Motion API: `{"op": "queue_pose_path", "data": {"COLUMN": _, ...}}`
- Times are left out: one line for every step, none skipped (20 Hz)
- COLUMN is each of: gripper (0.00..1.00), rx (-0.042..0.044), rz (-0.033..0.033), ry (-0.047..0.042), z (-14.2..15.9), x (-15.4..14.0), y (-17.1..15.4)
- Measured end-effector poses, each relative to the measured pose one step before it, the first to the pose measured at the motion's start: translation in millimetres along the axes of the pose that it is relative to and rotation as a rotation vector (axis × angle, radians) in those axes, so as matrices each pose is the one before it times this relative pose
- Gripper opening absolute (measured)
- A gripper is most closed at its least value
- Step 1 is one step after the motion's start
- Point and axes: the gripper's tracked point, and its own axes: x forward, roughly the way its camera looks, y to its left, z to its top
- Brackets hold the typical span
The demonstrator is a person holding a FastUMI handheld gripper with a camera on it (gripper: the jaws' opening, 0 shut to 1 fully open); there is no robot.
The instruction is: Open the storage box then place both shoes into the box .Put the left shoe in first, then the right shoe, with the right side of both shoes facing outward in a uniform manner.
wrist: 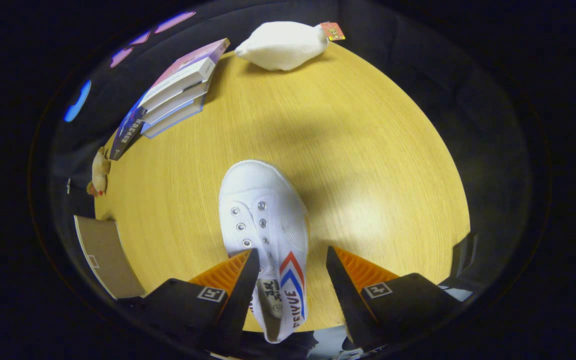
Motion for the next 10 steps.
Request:
{"op": "queue_pose_path", "data": {"gripper": 0.81, "rx": -0.01308, "rz": 0.01495, "ry": 0.01313, "z": -0.54, "x": 1.79, "y": 4.57}}
{"op": "queue_pose_path", "data": {"gripper": 0.73, "rx": -0.01242, "rz": -0.00541, "ry": 0.00578, "z": -0.21, "x": 2.60, "y": 0.36}}
{"op": "queue_pose_path", "data": {"gripper": 0.64, "rx": -0.01761, "rz": -0.02917, "ry": 0.00785, "z": -0.67, "x": 4.73, "y": -6.19}}
{"op": "queue_pose_path", "data": {"gripper": 0.52, "rx": -0.00137, "rz": 0.00306, "ry": 0.00589, "z": 0.60, "x": -2.79, "y": -0.37}}
{"op": "queue_pose_path", "data": {"gripper": 0.51, "rx": -0.00008, "rz": -0.00277, "ry": 0.01013, "z": -0.61, "x": -1.13, "y": -1.96}}
{"op": "queue_pose_path", "data": {"gripper": 0.40, "rx": -0.00188, "rz": -0.00368, "ry": -0.00717, "z": 2.40, "x": -0.15, "y": -1.22}}
{"op": "queue_pose_path", "data": {"gripper": 0.30, "rx": 0.01748, "rz": -0.00072, "ry": -0.00564, "z": 1.62, "x": -4.21, "y": -1.62}}
{"op": "queue_pose_path", "data": {"gripper": 0.16, "rx": 0.02834, "rz": 0.00683, "ry": -0.00845, "z": -0.44, "x": -0.36, "y": 2.39}}
{"op": "queue_pose_path", "data": {"gripper": 0.16, "rx": 0.01803, "rz": 0.00934, "ry": -0.01594, "z": 0.63, "x": -1.91, "y": 1.40}}
{"op": "queue_pose_path", "data": {"gripper": 0.12, "rx": 0.01081, "rz": 0.01272, "ry": -0.01328, "z": -1.17, "x": -7.92, "y": 4.21}}
